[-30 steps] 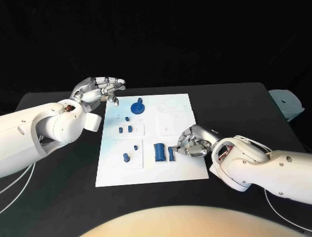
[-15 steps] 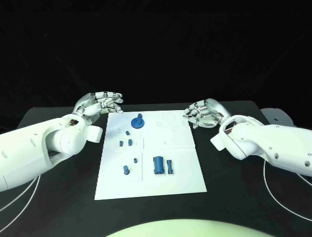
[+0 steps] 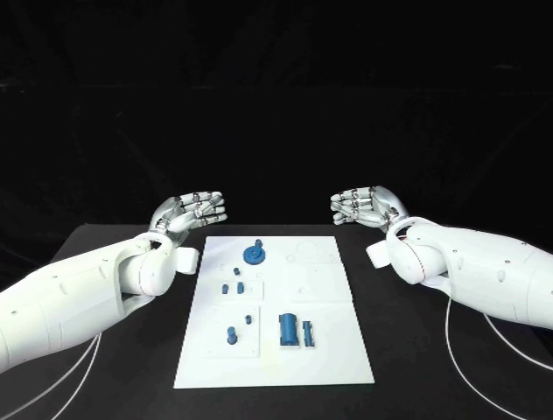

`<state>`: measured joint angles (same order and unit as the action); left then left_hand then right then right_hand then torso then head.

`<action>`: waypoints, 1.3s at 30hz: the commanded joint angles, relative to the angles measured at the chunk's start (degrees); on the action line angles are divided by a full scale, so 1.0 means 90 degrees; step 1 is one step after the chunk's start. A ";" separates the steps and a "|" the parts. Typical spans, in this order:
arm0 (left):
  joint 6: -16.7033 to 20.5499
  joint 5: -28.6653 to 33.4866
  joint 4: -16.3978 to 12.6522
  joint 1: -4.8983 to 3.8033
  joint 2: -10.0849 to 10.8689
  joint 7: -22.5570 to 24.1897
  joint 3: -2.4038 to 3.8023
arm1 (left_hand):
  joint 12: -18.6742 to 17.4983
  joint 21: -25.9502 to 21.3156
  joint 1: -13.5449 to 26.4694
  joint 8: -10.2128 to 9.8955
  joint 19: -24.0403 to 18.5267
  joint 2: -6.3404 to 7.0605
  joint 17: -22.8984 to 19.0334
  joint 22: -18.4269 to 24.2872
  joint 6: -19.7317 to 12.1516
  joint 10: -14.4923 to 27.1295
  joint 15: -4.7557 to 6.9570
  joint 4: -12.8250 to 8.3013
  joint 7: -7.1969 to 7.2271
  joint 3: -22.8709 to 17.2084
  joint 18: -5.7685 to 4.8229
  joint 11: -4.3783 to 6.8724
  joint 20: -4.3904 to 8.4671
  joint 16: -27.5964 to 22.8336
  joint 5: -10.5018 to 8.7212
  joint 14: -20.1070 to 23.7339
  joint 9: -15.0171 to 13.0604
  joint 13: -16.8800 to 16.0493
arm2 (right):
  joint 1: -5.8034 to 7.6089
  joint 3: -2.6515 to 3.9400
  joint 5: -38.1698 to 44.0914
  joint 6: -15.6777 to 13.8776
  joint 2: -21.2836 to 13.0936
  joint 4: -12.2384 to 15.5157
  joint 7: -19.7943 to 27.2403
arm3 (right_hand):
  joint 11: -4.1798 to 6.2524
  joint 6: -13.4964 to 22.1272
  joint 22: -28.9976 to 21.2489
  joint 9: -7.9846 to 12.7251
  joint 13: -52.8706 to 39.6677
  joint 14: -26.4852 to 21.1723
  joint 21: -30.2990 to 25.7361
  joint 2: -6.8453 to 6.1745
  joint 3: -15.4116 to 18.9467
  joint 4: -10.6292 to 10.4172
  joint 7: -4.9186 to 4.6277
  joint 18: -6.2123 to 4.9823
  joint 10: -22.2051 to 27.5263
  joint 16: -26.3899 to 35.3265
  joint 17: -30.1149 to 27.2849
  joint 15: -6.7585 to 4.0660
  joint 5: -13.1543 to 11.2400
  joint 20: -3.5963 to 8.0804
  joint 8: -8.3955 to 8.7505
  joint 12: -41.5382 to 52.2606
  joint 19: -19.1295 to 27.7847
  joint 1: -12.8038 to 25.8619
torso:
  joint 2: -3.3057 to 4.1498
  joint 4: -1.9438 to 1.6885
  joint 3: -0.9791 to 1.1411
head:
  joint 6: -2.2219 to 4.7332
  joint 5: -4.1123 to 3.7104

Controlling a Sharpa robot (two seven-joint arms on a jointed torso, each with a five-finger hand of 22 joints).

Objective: Assemble the parts on the task board

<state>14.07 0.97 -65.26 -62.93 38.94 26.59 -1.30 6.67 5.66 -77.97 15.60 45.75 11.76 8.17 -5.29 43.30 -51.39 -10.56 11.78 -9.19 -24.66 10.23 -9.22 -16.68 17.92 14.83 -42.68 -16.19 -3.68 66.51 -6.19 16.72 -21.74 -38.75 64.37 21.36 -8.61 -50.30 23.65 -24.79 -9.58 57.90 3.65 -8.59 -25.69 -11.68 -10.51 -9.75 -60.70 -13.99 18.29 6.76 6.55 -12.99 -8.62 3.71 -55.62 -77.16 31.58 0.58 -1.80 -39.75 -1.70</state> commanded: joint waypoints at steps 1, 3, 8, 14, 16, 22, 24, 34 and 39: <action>0.0151 0.0290 0.0108 0.0020 -0.0083 0.0257 0.0008 | -0.0086 -0.0077 -0.0049 -0.0034 0.0005 -0.0032 -0.0026 0.0063 -0.0010 0.0008 -0.0050 0.0005 -0.0011 0.0068 -0.0107 0.0024 0.0000 -0.0079 -0.0005 -0.0031 0.0027 0.0006 | -0.0032 0.0005 -0.0517 0.0561 0.0100 -0.0163 0.0440 | -0.0024 -0.0045 -0.0267 0.0073 0.0197 0.0130 -0.0005 0.0010 0.0007 0.0071 -0.0024 -0.0094 -0.0048 0.0108 -0.0117 -0.0003 0.0008 -0.0023 0.0042 -0.0009 -0.0058 0.0080 | -0.0049 -0.0039 0.0037 | 0.0068 0.0059; 0.0039 0.0069 0.0094 0.0016 -0.0071 0.0039 0.0000 | -0.0741 -0.0629 0.2581 -0.1734 -0.5084 -0.1306 -0.0908 0.0588 -0.4812 0.5710 0.1174 -0.1308 0.1021 0.2740 -0.1137 0.1025 0.1854 -0.1991 -0.1648 0.4742 0.1799 0.0409 | -0.0020 0.0005 -0.0158 0.0121 0.0087 -0.0139 0.0099 | 0.0957 0.5589 -0.2627 0.2754 0.1064 -0.1832 -0.0405 0.0955 0.2854 0.1298 0.1168 0.1083 0.2007 0.1555 -0.2032 -0.0752 -0.0727 0.1444 0.0958 -0.0412 0.6180 0.2603 | -0.0023 -0.0019 0.0017 | 0.0041 0.0032; 0.0229 0.0059 -0.0069 0.0033 -0.0030 0.0057 0.0008 | -0.0741 -0.0629 0.3481 -0.1734 -0.5084 -0.1306 -0.0908 0.0588 -0.4812 0.5710 0.1174 -0.1308 0.1021 0.2740 -0.1137 0.1025 0.1854 -0.1991 -0.1648 0.4742 0.1799 0.0409 | -0.0064 0.0048 -0.0267 -0.0046 0.0040 0.0051 0.0152 | 0.0957 0.5589 -0.2627 0.2754 0.1064 -0.6433 -0.0405 0.0955 0.2854 0.1298 0.1168 0.1083 0.6744 0.1555 -0.2032 -0.0752 -0.0727 0.1444 0.0958 -0.0412 0.6180 0.3552 | -0.0026 -0.0027 0.0049 | 0.0136 0.0059; 0.0966 0.0020 -0.0703 0.0098 0.0129 0.0128 0.0040 | -0.0741 -0.0629 0.8663 -0.1734 -0.5084 -0.1306 -0.0908 0.0588 -0.4812 0.5710 0.1174 -0.1308 0.1021 0.2740 -0.1137 0.1025 0.1854 -0.1991 -0.1648 0.4742 0.1799 0.0409 | -0.0233 0.0217 -0.0687 -0.0690 -0.0145 0.0788 0.0359 | 0.0957 0.5589 -0.2627 0.2754 0.1064 -0.6433 -0.0405 0.0955 0.2854 0.1298 0.1168 0.1083 0.6744 0.1555 -0.2032 -0.0752 -0.0727 0.1444 0.0958 -0.0412 0.6180 0.8573 | -0.0039 -0.0053 0.0154 | 0.0457 0.0150; 0.1295 0.0002 -0.0986 0.0127 0.0199 0.0160 0.0055 | -0.0741 -0.0629 0.8663 -0.1734 -0.5084 -0.1306 -0.0908 0.0588 -0.4812 0.5710 0.1174 -0.1308 0.1021 0.2740 -0.1137 0.1025 0.1854 -0.1991 -0.1648 0.4742 0.1799 0.0409 | -0.0309 0.0292 -0.0874 -0.0977 -0.0227 0.1116 0.0452 | 0.0957 0.5589 -0.2627 0.2754 0.1064 -0.6433 -0.0405 0.0955 0.2854 0.1298 0.1168 0.1083 0.6744 0.1555 -0.2032 -0.0752 -0.0727 0.1444 0.0958 -0.0412 0.6180 0.8573 | -0.0042 -0.0058 0.0177 | 0.0528 0.0170; 0.2482 -0.0061 -0.2008 0.0232 0.0455 0.0274 0.0107 | -0.0741 -0.0629 0.8663 -0.1734 -0.5084 -0.1306 -0.0908 0.0588 -0.4812 0.5710 0.1174 -0.1308 0.1021 0.2740 -0.1137 0.1025 0.1854 -0.1991 -0.1648 0.4742 0.1799 0.0409 | -0.0559 0.0542 -0.1495 -0.1930 -0.0500 0.2206 0.0758 | 0.0957 0.5589 -0.2627 0.2754 0.1064 -0.6433 -0.0405 0.0955 0.2854 0.1298 0.1168 0.1083 0.6744 0.1555 -0.2032 -0.0752 -0.0727 0.1444 0.0958 -0.0412 0.6180 0.8573 | -0.0044 -0.0064 0.0200 | 0.0597 0.0189; 0.2754 -0.0076 -0.2241 0.0256 0.0514 0.0300 0.0119 | -0.0741 -0.0629 0.8663 -0.1734 -0.5084 -0.1306 -0.0908 0.0588 -0.4812 0.5710 0.1174 -0.1308 0.1021 0.2740 -0.1137 0.1025 0.1854 -0.1991 -0.1648 0.4742 0.1799 0.0409 | -0.0613 0.0595 -0.1626 -0.2132 -0.0558 0.2437 0.0823 | 0.0957 0.5589 -0.2627 0.2754 0.1064 -0.6433 -0.0405 0.0955 0.2854 0.1298 0.1168 0.1083 0.6744 0.1555 -0.2032 -0.0752 -0.0727 0.1444 0.0958 -0.0412 0.6180 0.8573 | -0.0044 -0.0064 0.0200 | 0.0597 0.0189; 0.3338 -0.0107 -0.2744 0.0308 0.0639 0.0356 0.0144 | -0.0741 -0.0629 0.8663 -0.1734 -0.5084 -0.1306 -0.0908 0.0588 -0.4812 0.5710 0.1174 -0.1308 0.1021 0.2740 -0.1137 0.1025 0.1854 -0.1991 -0.1648 0.4742 0.1799 0.0409 | -0.0706 0.0688 -0.1858 -0.2487 -0.0660 0.2843 0.0937 | 0.0957 0.5589 -0.2627 0.2754 0.1064 -0.6433 -0.0405 0.0955 0.2854 0.1298 0.1168 0.1083 0.6744 0.1555 -0.2032 -0.0752 -0.0727 0.1444 0.0958 -0.0412 0.6180 0.8573 | -0.0044 -0.0064 0.0200 | 0.0597 0.0189; 0.3338 -0.0107 -0.2744 0.0308 0.0639 0.0356 0.0144 | -0.0741 -0.0629 0.8663 -0.1734 -0.5084 -0.1306 -0.0908 0.0588 -0.4812 0.5710 0.1174 -0.1308 0.1021 0.2740 -0.1137 0.1025 0.1854 -0.1991 -0.1648 0.4742 0.1799 0.0409 | -0.0706 0.0688 -0.1858 -0.2487 -0.0660 0.2843 0.0937 | 0.0957 0.5589 -0.2627 0.2754 0.1064 -0.6433 -0.0405 0.0955 0.2854 0.1298 0.1168 0.1083 0.6744 0.1555 -0.2032 -0.0752 -0.0727 0.1444 0.0958 -0.0412 0.6180 0.8573 | -0.0044 -0.0064 0.0200 | 0.0597 0.0189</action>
<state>42.05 0.76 -89.76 -60.18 44.74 28.51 -0.07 0.38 0.33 -0.36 0.20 0.20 -0.05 0.05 -0.05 0.30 -0.21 -0.02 -0.08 0.01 -0.31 0.33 -0.01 0.00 0.37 0.20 -0.21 -0.05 -0.05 60.19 -0.04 0.73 -42.88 -44.69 89.83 28.29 0.00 -0.20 0.05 -0.06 -0.05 0.29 0.28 -0.01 -0.31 0.09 0.00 -0.80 -0.30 -0.38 0.05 -0.01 0.30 -0.01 -0.19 0.38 -0.27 -0.33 31.18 0.00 -0.01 -34.38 0.00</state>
